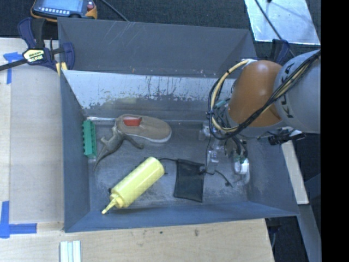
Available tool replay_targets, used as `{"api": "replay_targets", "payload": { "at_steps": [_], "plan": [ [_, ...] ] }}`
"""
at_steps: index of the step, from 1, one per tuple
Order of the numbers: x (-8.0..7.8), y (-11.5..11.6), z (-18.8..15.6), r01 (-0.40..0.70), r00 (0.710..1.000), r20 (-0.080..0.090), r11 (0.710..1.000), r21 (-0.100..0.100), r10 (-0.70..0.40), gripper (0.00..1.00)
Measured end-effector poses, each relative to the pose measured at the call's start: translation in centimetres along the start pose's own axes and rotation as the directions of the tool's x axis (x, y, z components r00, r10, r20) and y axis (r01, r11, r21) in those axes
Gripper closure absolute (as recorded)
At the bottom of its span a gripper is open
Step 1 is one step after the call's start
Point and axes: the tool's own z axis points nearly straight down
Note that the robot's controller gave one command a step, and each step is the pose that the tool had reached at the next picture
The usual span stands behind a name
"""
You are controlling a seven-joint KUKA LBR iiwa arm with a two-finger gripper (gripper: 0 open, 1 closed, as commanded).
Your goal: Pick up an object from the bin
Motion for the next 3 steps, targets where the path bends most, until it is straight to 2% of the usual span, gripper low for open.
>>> {"api": "replay_targets", "payload": {
  "at_steps": [1, 2, 3],
  "plan": [
    [0.0, 3.3, 0.1, -0.167, 0.986, 0.002, 0.986, -0.001, 0.167, 0.0],
    [1.4, 1.7, 2.4, -0.378, 0.926, 0.003, 0.926, -0.001, 0.378, 0.0],
    [7.0, 1.3, 3.1, -0.215, 0.977, 0.005, 0.977, -0.001, 0.215, 1.0]
  ]
}}
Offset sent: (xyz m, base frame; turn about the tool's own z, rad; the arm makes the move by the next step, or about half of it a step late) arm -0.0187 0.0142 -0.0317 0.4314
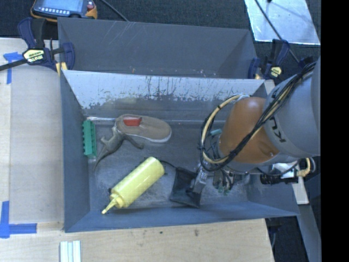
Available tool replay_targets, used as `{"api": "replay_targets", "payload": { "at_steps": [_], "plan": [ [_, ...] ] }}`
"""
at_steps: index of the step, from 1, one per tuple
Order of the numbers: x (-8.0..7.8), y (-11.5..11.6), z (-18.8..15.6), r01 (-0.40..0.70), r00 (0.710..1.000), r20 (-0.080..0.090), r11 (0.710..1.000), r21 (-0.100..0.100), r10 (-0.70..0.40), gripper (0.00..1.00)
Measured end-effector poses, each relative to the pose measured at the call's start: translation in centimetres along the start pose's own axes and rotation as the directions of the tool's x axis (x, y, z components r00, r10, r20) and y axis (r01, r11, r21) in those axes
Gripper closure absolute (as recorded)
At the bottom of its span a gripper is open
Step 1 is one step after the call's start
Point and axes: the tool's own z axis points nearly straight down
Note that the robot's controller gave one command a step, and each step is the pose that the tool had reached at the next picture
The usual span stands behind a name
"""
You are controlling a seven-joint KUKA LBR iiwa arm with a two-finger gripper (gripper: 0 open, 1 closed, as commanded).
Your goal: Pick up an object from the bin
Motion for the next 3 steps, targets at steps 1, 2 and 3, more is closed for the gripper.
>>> {"api": "replay_targets", "payload": {
  "at_steps": [1, 2, 3],
  "plan": [
    [0.0, 0.0, 0.0, 0.0, 1.0, 0.0, 1.0, 0.0, 0.0, 1.0],
    [0.0, 0.0, -0.3, 0.0, 1.0, -0.001, 1.0, 0.0, 0.0, 1.0],
    [0.1, 0.0, -1.1, 0.001, 1.0, -0.003, 1.0, 0.001, -0.001, 1.0]
  ]
}}
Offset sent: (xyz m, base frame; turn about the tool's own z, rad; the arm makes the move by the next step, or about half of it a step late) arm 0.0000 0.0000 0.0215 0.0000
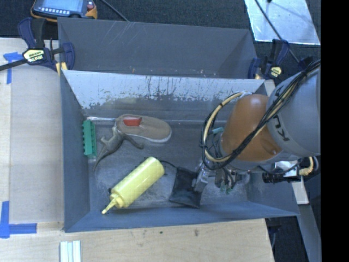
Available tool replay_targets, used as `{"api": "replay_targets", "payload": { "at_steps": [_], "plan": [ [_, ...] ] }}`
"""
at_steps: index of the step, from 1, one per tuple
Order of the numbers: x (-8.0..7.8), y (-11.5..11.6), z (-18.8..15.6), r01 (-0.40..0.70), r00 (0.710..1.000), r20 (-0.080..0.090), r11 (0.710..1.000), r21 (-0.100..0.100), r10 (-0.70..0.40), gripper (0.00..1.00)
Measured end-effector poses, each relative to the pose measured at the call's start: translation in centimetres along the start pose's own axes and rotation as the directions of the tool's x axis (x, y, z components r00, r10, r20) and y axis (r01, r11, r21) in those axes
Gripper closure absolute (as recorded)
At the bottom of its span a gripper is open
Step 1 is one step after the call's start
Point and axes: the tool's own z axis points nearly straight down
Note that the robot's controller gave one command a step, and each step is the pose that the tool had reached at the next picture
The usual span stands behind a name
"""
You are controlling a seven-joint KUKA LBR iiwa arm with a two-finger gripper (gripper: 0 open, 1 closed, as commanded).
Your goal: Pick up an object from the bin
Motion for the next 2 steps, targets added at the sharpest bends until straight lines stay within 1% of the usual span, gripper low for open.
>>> {"api": "replay_targets", "payload": {
  "at_steps": [2],
  "plan": [
    [-0.11, 0.02, -1.62, 0.001, 1.0, 0.003, 1.0, -0.001, -0.001, 1.0]
  ]
}}
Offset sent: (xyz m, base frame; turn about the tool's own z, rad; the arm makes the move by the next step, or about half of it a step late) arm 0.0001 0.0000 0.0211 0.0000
